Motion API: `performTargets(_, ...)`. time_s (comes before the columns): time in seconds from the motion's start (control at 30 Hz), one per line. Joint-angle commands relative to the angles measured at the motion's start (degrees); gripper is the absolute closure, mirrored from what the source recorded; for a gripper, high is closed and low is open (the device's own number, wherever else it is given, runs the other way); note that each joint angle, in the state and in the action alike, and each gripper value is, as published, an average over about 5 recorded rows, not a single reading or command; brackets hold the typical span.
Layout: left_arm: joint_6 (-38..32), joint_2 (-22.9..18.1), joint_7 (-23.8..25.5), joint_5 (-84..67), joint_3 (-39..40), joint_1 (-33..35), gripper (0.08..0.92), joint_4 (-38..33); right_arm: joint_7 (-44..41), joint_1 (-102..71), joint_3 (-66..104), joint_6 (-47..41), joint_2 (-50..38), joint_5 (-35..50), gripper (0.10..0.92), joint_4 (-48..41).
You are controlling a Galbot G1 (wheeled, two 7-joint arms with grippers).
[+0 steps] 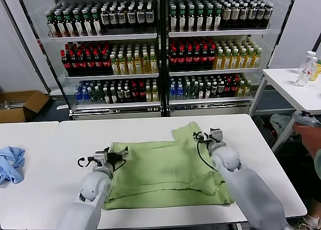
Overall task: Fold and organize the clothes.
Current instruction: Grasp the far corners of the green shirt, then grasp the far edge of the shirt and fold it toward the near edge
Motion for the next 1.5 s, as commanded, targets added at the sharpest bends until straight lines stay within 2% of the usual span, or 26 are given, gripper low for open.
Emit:
performTargets(0.03,0.6,0.5,-0.9,-0.3,2.1,-5.9,0.177,7.9,-2.2,6.9,-1.9,-0.2,4.4,0.7,0.203,-13.1)
performTargets(0.13,-0.1,0.7,-0.1,-0.2,2.5,-4.9,0.183,8.0,-1.9,6.9,-1.4,0.3,5.6,3.0,0.232,-15.2)
performTargets(0.23,-0.3,0.9,1.2,-0.9,2.5,-3.5,0.234,7.5,-1.4,6.6,-1.2,0.4,6.3,4.8,0.31,-16.4)
performTargets(0.57,-1.5,1.6,2.8,-6.0,1.0,0.5,0.511,5.2,-2.8,5.0,-3.5,1.1,4.8,6.2,0.596,-13.7)
performTargets(0.77,-8.6,2.1,4.9,-6.5,0.5,2.2,0.676,5.5,-4.5,3.0,-3.9,7.0,3.4,3.3,0.769,-9.8)
performTargets(0.93,-10.1,2.3,5.7,-9.0,-0.7,2.6,0.823,2.3,-4.1,0.8,-2.8,10.8,2.0,1.9,0.899,-3.3)
performTargets(1.0,-10.5,2.6,5.7,-10.2,-1.2,3.0,0.875,0.1,-3.6,-0.3,-2.0,11.3,1.2,1.6,0.918,-0.1)
performTargets(1.1,-11.0,3.2,6.0,-11.1,-1.8,4.1,0.91,-3.1,-2.9,-2.2,-0.8,11.0,-0.2,1.5,0.919,4.6)
performTargets(1.5,-10.5,5.7,5.3,-12.8,-5.5,11.8,0.912,-14.8,-2.0,-12.7,7.1,10.1,-5.1,1.5,0.919,19.3)
